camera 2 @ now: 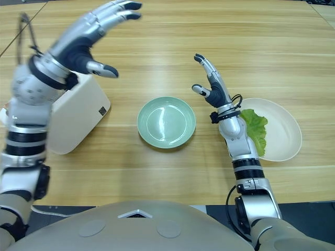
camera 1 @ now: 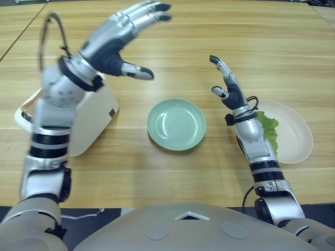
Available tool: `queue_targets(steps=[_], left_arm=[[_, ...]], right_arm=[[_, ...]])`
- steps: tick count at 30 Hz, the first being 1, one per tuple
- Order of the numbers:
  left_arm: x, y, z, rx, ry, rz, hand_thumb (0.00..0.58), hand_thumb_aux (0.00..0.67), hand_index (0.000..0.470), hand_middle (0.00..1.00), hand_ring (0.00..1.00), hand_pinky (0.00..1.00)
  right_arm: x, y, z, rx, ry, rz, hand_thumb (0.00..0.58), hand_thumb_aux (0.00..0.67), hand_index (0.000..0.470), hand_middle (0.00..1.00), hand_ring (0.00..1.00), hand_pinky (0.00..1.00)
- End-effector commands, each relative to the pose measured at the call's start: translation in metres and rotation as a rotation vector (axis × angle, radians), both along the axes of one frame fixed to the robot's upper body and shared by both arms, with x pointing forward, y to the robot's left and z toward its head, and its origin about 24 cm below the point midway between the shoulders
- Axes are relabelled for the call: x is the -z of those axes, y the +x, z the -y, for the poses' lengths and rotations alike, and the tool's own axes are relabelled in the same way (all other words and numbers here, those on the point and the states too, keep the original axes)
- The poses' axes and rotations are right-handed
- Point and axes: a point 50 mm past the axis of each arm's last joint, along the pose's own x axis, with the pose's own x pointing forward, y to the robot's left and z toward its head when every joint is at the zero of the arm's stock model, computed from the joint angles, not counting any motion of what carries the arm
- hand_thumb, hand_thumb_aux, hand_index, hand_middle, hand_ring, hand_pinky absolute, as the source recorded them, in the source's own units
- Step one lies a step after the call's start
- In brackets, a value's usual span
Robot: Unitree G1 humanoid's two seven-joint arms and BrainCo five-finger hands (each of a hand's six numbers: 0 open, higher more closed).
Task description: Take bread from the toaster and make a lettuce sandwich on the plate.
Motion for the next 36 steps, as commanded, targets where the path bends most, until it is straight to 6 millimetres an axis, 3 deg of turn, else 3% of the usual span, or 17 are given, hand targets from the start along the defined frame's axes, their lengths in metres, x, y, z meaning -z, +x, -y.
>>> queue_targets(steps=[1, 5, 8, 12, 14, 17, 20, 26, 29, 36], left_arm=[[-0.029, -0.011, -0.074, -0.364, 0.235, -0.059, 0.0, 0.0, 0.0, 0.0, 0.0, 0.0], [-0.022, -0.018, -0.137, -0.656, 0.323, -0.22, 0.0, 0.0, 0.0, 0.0, 0.0, 0.0], [-0.016, -0.021, -0.159, -0.78, 0.37, -0.307, 0.0, 0.0, 0.0, 0.0, 0.0, 0.0], [0.005, -0.019, -0.16, -0.79, 0.432, -0.438, 0.0, 0.0, 0.0, 0.0, 0.0, 0.0], [0.015, -0.017, -0.157, -0.765, 0.431, -0.483, 0.027, 0.016, 0.011, 0.0, 0.0, 0.0], [0.023, -0.013, -0.157, -0.763, 0.428, -0.529, 0.144, 0.089, 0.063, 0.0, 0.0, 0.0], [0.03, -0.009, -0.165, -0.796, 0.43, -0.571, 0.156, 0.097, 0.068, 0.0, 0.0, 0.0], [0.037, -0.005, -0.178, -0.832, 0.42, -0.629, 0.304, 0.208, 0.146, 0.0, 0.0, 0.0], [0.04, -0.004, -0.174, -0.796, 0.423, -0.639, 0.438, 0.339, 0.238, 0.0, 0.0, 0.0], [0.044, -0.005, -0.159, -0.709, 0.446, -0.637, 0.47, 0.378, 0.265, 0.0, 0.0, 0.0]], right_arm=[[-0.003, 0.003, -0.004, 0.003, -0.002, 0.006, 0.0, 0.0, 0.0, 0.0, 0.0, 0.0], [0.0, 0.005, 0.0, 0.017, -0.003, -0.001, 0.0, 0.0, 0.0, 0.0, 0.0, 0.0], [0.002, 0.006, 0.006, 0.036, -0.005, -0.007, 0.0, 0.0, 0.0, 0.0, 0.0, 0.0], [0.003, 0.004, 0.015, 0.061, -0.008, -0.007, 0.0, 0.0, 0.0, 0.0, 0.0, 0.0], [0.003, 0.002, 0.017, 0.067, -0.01, -0.006, 0.0, 0.0, 0.0, 0.0, 0.0, 0.0], [0.002, 0.0, 0.016, 0.07, -0.011, -0.001, 0.0, 0.0, 0.0, 0.0, 0.0, 0.0], [0.0, -0.001, 0.014, 0.067, -0.015, 0.004, 0.0, 0.0, 0.0, 0.0, 0.0, 0.0], [-0.002, -0.003, 0.012, 0.062, -0.023, 0.007, 0.0, 0.0, 0.0, 0.0, 0.0, 0.0], [-0.001, -0.005, 0.013, 0.066, -0.026, 0.006, 0.0, 0.0, 0.0, 0.0, 0.0, 0.0], [-0.001, -0.006, 0.014, 0.069, -0.029, 0.005, 0.0, 0.0, 0.0, 0.0, 0.0, 0.0]])
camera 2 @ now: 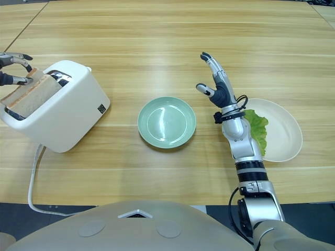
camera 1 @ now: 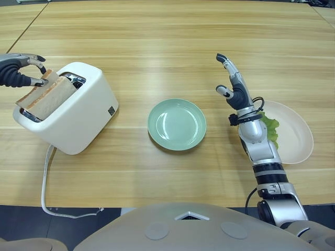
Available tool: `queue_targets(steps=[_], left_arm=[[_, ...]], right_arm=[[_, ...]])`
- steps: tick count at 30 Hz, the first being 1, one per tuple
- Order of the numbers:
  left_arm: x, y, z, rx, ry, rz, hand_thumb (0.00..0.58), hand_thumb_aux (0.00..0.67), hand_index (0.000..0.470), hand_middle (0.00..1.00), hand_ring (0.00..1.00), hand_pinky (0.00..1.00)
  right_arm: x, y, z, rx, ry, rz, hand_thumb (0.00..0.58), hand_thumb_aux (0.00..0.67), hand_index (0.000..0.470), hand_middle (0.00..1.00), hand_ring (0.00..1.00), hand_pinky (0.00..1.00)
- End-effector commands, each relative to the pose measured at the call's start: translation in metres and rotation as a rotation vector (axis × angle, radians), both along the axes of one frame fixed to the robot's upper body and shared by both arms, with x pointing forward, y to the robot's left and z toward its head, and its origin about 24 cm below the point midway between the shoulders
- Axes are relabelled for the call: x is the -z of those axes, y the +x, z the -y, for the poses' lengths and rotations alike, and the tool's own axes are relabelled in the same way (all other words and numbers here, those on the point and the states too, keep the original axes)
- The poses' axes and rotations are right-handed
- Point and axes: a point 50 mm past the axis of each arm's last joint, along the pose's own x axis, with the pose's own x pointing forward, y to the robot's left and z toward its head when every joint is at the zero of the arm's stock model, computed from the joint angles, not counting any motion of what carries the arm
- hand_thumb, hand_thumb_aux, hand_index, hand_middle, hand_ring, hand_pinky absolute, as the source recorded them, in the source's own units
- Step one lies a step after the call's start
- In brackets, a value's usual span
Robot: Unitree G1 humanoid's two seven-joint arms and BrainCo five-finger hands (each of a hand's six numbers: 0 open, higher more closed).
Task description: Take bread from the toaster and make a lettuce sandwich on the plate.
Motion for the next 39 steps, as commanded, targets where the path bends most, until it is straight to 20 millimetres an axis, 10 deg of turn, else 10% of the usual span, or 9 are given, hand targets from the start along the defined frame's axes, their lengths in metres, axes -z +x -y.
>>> queue_targets(steps=[1, 5, 8, 19, 25, 30, 39], left_arm=[[0.011, -0.002, 0.005, 0.026, 0.018, -0.062, 0.472, 0.381, 0.267, 0.0, 0.0, 0.0], [0.018, -0.002, 0.009, 0.046, 0.018, -0.087, 0.489, 0.405, 0.284, 0.0, 0.0, 0.0], [0.018, -0.001, 0.01, 0.054, 0.001, -0.071, 0.58, 0.67, 0.47, 0.0, 0.0, 0.0], [-0.036, 0.007, 0.033, 0.197, -0.117, 0.107, 0.58, 0.67, 0.47, 0.0, 0.0, 0.0], [-0.101, 0.006, 0.041, 0.274, -0.112, 0.266, 0.58, 0.67, 0.47, 0.0, 0.0, 0.0], [-0.139, 0.016, 0.085, 0.518, -0.193, 0.381, 0.58, 0.67, 0.47, 0.0, 0.0, 0.0], [-0.065, 0.046, 0.187, 0.938, -0.424, 0.076, 0.58, 0.67, 0.47, 0.0, 0.0, 0.0]], right_arm=[[0.001, -0.001, 0.001, 0.004, -0.013, -0.011, 0.0, 0.0, 0.0, 0.0, 0.0, 0.0], [0.0, -0.002, 0.001, 0.004, -0.012, -0.009, 0.0, 0.0, 0.0, 0.0, 0.0, 0.0], [0.0, -0.002, 0.001, 0.005, -0.012, -0.008, 0.0, 0.0, 0.0, 0.0, 0.0, 0.0], [-0.002, -0.001, -0.001, 0.003, -0.013, -0.008, 0.0, 0.0, 0.0, 0.0, 0.0, 0.0], [-0.003, 0.002, -0.008, -0.012, -0.013, -0.009, 0.0, 0.0, 0.0, 0.0, 0.0, 0.0], [-0.005, 0.005, -0.012, -0.015, -0.008, -0.004, 0.0, 0.0, 0.0, 0.0, 0.0, 0.0], [-0.032, 0.016, 0.017, 0.1, 0.061, 0.078, 0.0, 0.0, 0.0, 0.0, 0.0, 0.0]])
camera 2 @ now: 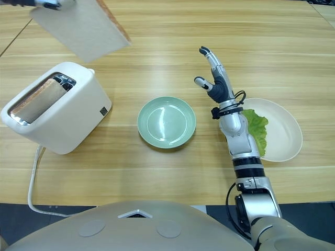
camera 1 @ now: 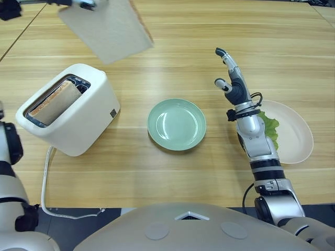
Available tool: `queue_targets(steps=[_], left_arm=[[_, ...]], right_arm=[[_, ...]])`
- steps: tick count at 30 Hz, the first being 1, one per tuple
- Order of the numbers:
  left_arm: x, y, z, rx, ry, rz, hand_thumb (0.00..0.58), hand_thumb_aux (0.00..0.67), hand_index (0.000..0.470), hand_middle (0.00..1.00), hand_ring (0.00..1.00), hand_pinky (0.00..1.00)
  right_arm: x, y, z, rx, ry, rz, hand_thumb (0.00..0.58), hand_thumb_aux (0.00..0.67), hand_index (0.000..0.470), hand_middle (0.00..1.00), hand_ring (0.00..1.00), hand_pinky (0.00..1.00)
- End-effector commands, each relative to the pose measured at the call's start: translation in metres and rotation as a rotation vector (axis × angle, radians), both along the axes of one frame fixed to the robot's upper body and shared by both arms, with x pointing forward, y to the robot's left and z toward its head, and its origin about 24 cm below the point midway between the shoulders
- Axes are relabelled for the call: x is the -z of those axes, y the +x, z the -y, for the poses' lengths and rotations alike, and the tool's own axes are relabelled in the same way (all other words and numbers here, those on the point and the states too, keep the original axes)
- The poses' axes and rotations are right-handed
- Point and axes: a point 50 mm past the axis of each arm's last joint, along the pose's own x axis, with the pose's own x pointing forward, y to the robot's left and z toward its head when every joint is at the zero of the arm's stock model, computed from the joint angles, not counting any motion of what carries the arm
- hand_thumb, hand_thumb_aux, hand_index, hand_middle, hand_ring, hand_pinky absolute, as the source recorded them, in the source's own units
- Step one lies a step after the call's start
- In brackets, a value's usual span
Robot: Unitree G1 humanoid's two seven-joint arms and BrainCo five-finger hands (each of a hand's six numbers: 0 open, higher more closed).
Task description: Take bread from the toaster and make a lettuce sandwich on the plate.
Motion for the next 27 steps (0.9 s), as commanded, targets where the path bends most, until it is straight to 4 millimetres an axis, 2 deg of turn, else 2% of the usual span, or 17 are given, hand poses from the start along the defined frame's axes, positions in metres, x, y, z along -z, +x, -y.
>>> queue_targets(steps=[1, 6, 10, 15, 19, 23, 25, 27], left_arm=[[0.051, 0.014, 0.034, 0.131, 0.008, -0.201, 0.58, 0.67, 0.47, 0.0, 0.0, 0.0], [0.118, 0.027, 0.074, 0.224, 0.08, -0.449, 0.58, 0.67, 0.47, 0.0, 0.0, 0.0], [0.157, 0.036, 0.09, 0.22, 0.099, -0.569, 0.58, 0.67, 0.47, 0.0, 0.0, 0.0], [0.2, 0.046, 0.102, 0.146, 0.07, -0.688, 0.58, 0.67, 0.47, 0.0, 0.0, 0.0], [0.228, 0.047, 0.106, 0.091, 0.09, -0.755, 0.58, 0.67, 0.47, 0.0, 0.0, 0.0], [0.248, 0.045, 0.11, 0.066, 0.094, -0.782, 0.58, 0.67, 0.47, 0.0, 0.0, 0.0], [0.257, 0.044, 0.108, 0.048, 0.12, -0.762, 0.58, 0.67, 0.47, 0.0, 0.0, 0.0], [0.26, 0.043, 0.107, 0.04, 0.14, -0.723, 0.58, 0.67, 0.47, 0.0, 0.0, 0.0]], right_arm=[[-0.018, 0.004, 0.023, 0.081, 0.027, 0.059, 0.0, 0.0, 0.0, 0.0, 0.0, 0.0], [-0.03, 0.003, 0.041, 0.127, 0.029, 0.1, 0.0, 0.0, 0.0, 0.0, 0.0, 0.0], [-0.04, -0.003, 0.049, 0.146, -0.018, 0.153, 0.0, 0.0, 0.0, 0.0, 0.0, 0.0], [-0.061, -0.011, 0.058, 0.186, -0.212, 0.258, 0.0, 0.0, 0.0, 0.0, 0.0, 0.0], [-0.07, -0.012, 0.068, 0.216, -0.36, 0.262, 0.0, 0.0, 0.0, 0.0, 0.0, 0.0], [-0.075, -0.015, 0.073, 0.22, -0.493, 0.262, 0.0, 0.0, 0.0, 0.0, 0.0, 0.0], [-0.068, -0.016, 0.079, 0.244, -0.704, 0.182, 0.0, 0.0, 0.0, 0.0, 0.0, 0.0], [-0.048, -0.023, 0.09, 0.227, -0.931, -0.007, 0.0, 0.0, 0.0, 0.0, 0.0, 0.0]])
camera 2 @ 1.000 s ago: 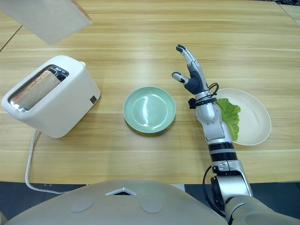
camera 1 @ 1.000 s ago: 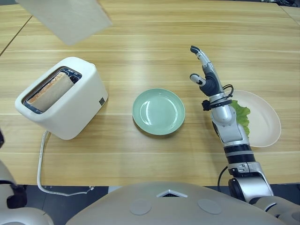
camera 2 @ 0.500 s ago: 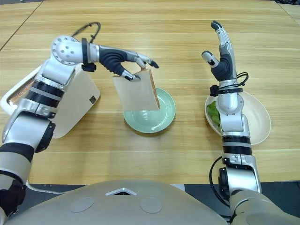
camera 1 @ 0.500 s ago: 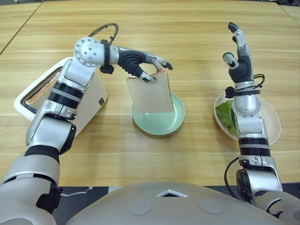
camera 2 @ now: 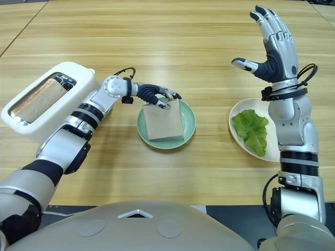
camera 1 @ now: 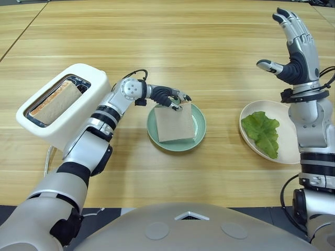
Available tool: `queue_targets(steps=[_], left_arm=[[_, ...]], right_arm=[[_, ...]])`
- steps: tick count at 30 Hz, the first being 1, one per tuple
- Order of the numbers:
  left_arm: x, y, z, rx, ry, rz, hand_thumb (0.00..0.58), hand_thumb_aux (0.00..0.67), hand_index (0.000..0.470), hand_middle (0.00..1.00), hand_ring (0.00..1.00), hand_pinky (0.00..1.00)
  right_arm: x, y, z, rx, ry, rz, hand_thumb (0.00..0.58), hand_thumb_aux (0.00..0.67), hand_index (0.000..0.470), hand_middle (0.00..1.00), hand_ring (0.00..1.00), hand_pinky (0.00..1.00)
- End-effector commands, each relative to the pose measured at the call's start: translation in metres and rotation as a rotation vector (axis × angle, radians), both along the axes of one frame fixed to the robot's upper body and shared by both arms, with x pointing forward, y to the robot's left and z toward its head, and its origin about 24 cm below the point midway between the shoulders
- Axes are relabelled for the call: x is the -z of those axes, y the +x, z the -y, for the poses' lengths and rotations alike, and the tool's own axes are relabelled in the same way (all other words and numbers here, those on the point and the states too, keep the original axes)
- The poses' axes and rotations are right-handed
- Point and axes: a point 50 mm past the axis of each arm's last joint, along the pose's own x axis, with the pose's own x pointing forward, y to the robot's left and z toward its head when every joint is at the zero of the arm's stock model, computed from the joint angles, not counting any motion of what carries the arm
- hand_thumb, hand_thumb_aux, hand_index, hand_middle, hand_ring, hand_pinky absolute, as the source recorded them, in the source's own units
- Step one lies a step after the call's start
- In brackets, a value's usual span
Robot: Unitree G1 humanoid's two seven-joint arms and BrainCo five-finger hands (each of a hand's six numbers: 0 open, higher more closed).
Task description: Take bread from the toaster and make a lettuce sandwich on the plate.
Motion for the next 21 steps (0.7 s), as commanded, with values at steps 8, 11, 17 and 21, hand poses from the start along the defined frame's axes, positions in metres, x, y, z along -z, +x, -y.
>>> queue_targets(steps=[8, 11, 17, 21], left_arm=[[0.003, 0.002, -0.011, 0.0, 0.068, 0.159, 0.0, 0.0, 0.0, 0.0, 0.0, 0.0], [-0.006, 0.004, -0.013, 0.01, 0.061, 0.207, 0.0, 0.0, 0.0, 0.0, 0.0, 0.0], [-0.055, 0.01, -0.016, -0.012, 0.025, 0.459, 0.0, 0.0, 0.0, 0.0, 0.0, 0.0], [-0.097, 0.01, -0.028, -0.114, 0.008, 0.644, 0.0, 0.0, 0.0, 0.0, 0.0, 0.0]], right_arm=[[0.077, -0.035, 0.069, 0.391, -0.411, -0.781, 0.278, 0.187, 0.131, 0.0, 0.0, 0.0], [0.078, -0.038, 0.073, 0.415, -0.388, -0.823, 0.377, 0.273, 0.192, 0.0, 0.0, 0.0], [0.093, -0.028, 0.064, 0.371, -0.377, -0.891, 0.5, 0.42, 0.295, 0.0, 0.0, 0.0], [0.104, -0.023, 0.064, 0.358, -0.384, -0.93, 0.487, 0.402, 0.282, 0.0, 0.0, 0.0]])
